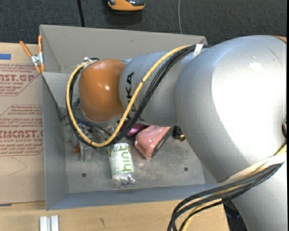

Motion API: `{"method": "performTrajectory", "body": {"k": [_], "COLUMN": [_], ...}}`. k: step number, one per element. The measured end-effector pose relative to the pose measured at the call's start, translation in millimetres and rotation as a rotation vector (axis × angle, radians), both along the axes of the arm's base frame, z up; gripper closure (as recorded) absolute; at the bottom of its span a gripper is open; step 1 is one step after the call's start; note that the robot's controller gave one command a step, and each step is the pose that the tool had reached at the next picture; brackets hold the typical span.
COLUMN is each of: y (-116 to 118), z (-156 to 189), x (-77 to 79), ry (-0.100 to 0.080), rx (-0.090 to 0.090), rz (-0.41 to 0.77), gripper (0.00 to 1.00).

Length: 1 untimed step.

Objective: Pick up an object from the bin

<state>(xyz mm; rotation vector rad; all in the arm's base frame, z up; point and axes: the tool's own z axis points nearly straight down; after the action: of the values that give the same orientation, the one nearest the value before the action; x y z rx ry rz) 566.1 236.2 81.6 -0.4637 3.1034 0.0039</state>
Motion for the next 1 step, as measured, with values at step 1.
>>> {"method": "performTrajectory", "body": {"k": [1], "y": [0.0], "z": [0.0], "x": [0.0], "ry": [0.0], "rx": [0.0], "rz": [0.0], "gripper": [1.0]}}
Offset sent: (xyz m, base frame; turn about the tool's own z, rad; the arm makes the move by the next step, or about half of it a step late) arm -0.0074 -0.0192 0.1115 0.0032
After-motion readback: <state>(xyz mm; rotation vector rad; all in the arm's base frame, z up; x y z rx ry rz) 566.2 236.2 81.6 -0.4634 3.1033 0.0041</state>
